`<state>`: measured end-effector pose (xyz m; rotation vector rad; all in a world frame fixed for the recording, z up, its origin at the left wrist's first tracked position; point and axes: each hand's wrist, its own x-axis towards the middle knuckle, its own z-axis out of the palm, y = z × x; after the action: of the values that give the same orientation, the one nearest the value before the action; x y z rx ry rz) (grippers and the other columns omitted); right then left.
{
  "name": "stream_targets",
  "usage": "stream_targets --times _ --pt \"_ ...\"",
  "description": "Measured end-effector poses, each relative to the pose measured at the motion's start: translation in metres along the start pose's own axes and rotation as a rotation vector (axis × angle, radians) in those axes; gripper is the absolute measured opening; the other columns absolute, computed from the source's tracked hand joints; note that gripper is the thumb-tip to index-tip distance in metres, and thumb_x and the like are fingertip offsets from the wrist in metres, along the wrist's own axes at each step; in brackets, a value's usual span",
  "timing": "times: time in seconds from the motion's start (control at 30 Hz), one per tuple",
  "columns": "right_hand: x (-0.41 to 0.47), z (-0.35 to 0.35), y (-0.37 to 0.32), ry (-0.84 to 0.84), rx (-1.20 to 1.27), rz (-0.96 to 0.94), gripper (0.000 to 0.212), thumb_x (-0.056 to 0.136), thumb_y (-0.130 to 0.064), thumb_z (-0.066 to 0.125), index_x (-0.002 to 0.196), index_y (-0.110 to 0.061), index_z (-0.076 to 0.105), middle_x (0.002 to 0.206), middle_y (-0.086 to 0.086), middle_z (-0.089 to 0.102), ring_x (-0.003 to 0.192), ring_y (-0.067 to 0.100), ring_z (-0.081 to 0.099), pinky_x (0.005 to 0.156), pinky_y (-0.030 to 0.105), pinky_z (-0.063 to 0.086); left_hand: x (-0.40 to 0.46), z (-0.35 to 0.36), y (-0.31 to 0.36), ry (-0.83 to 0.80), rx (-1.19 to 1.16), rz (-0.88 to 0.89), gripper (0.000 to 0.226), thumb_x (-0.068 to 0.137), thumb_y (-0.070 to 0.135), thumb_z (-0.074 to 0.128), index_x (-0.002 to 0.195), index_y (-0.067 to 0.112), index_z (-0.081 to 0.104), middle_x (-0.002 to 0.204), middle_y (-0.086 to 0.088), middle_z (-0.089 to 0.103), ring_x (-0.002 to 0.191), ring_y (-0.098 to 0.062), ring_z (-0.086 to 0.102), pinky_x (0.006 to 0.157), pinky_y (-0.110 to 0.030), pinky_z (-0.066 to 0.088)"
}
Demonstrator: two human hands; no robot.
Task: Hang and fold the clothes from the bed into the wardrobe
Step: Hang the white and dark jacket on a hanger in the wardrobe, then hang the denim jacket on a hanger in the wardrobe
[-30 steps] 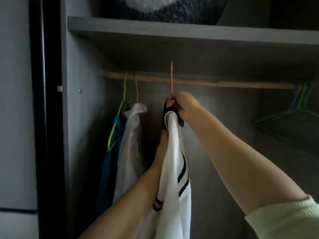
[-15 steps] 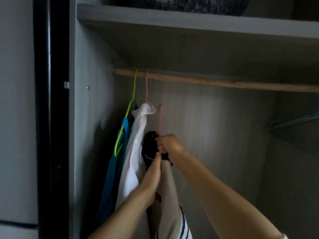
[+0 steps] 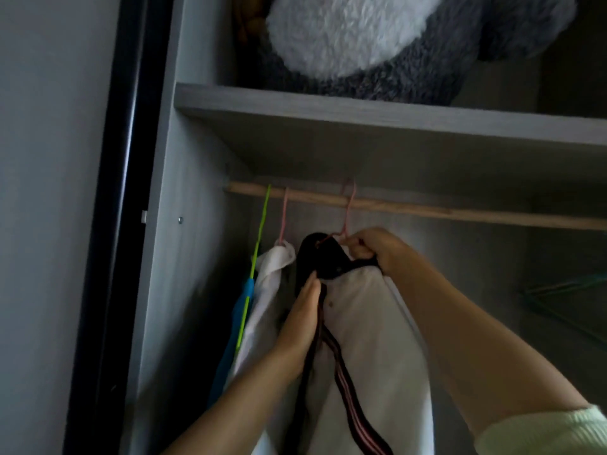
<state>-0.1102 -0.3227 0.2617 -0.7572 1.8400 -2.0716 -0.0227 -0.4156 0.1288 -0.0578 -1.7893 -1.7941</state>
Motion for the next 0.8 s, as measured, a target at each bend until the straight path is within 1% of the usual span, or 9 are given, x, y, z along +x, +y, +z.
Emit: stream_targets --times 0.07,0.17,0.23,0.33,0.4,0.5,0.57,0.67,0.8 --pt "-0.002 -0.012 0.02 -0.014 -0.049 0.05 0.029 0.095 0.006 0.036 0.071 -0.001 0.051 0.036 -0.006 0.035 0.026 0.002 0.022 0.029 0.013 0.014 0.001 -0.008 -0.013 0.041 -0.02 -0.062 0.07 0.082 0.074 0.042 0.134 0.029 0.05 0.138 0.008 0.051 0.127 -0.014 0.049 0.108 -0.04 0.039" --pt "-0.001 -0.009 0.028 -0.019 0.003 0.025 0.022 0.094 0.004 0.042 0.079 -0.002 0.057 0.046 -0.004 0.037 0.033 0.003 0.027 0.031 0.012 0.018 -0.006 -0.009 -0.018 0.08 -0.079 -0.067 0.035 0.1 0.041 0.039 0.133 0.034 0.044 0.132 0.02 0.047 0.124 -0.002 0.042 0.109 -0.023 0.03" --pt "0.001 -0.005 0.031 0.068 -0.211 -0.07 0.022 0.094 0.001 0.045 0.076 -0.003 0.058 0.054 0.002 0.046 0.042 0.009 0.035 0.036 0.016 0.027 -0.015 -0.005 -0.008 0.057 -0.066 -0.046 0.037 0.103 0.033 0.033 0.139 0.034 0.038 0.131 0.021 0.044 0.126 -0.001 0.037 0.109 -0.022 0.027" --pt "-0.006 -0.012 0.034 0.178 -0.488 -0.224 0.019 0.096 -0.009 0.048 0.084 -0.002 0.062 0.075 0.01 0.06 0.058 0.016 0.049 0.057 0.025 0.043 -0.018 -0.005 0.003 0.088 -0.051 0.033 0.045 0.101 0.038 0.036 0.142 0.02 0.042 0.144 0.004 0.044 0.133 -0.014 0.04 0.115 -0.041 0.028" --pt "-0.017 -0.027 0.041 0.223 -0.605 -0.305 0.022 0.097 -0.011 0.049 0.108 0.001 0.064 0.097 0.013 0.065 0.081 0.022 0.061 0.075 0.026 0.045 -0.019 -0.005 0.012 0.125 -0.078 0.051 0.053 0.095 0.054 0.043 0.137 0.021 0.049 0.141 -0.001 0.05 0.129 -0.019 0.047 0.113 -0.044 0.032" --pt "-0.049 -0.053 0.041 0.292 -0.717 -0.403 0.034 0.096 -0.018 0.052 0.129 -0.01 0.056 0.121 0.01 0.061 0.112 0.02 0.057 0.086 0.018 0.037 -0.023 0.007 0.026 0.065 -0.015 0.056 0.045 0.101 0.044 0.032 0.144 0.03 0.036 0.149 0.008 0.035 0.136 -0.007 0.033 0.115 -0.028 0.021" --pt "-0.076 -0.067 0.037 0.314 -0.76 -0.471 0.035 0.096 -0.021 0.053 0.13 -0.014 0.055 0.122 0.007 0.06 0.112 0.016 0.056 0.09 0.021 0.039 -0.032 0.019 0.039 0.036 0.061 0.151 0.044 0.102 0.039 0.028 0.145 0.029 0.032 0.15 0.007 0.033 0.138 -0.006 0.03 0.113 -0.024 0.022" --pt "-0.134 -0.09 0.035 0.368 -0.95 -0.573 0.036 0.096 -0.022 0.052 0.131 -0.018 0.054 0.123 0.002 0.056 0.108 0.008 0.051 0.09 0.019 0.037 -0.058 0.058 0.057 -0.016 0.197 0.35 0.04 0.103 0.033 0.032 0.14 0.023 0.041 0.137 0.01 0.044 0.129 -0.002 0.037 0.104 -0.016 0.027" --pt "-0.227 -0.14 0.059 0.44 -1.258 -0.514 0.042 0.094 -0.025 0.052 0.136 -0.019 0.048 0.132 0.007 0.049 0.123 0.026 0.044 0.102 0.04 0.039 -0.103 0.134 0.044 -0.15 0.251 0.496 0.042 0.093 0.04 0.038 0.127 0.02 0.052 0.126 0.008 0.053 0.121 -0.002 0.047 0.101 -0.015 0.033"
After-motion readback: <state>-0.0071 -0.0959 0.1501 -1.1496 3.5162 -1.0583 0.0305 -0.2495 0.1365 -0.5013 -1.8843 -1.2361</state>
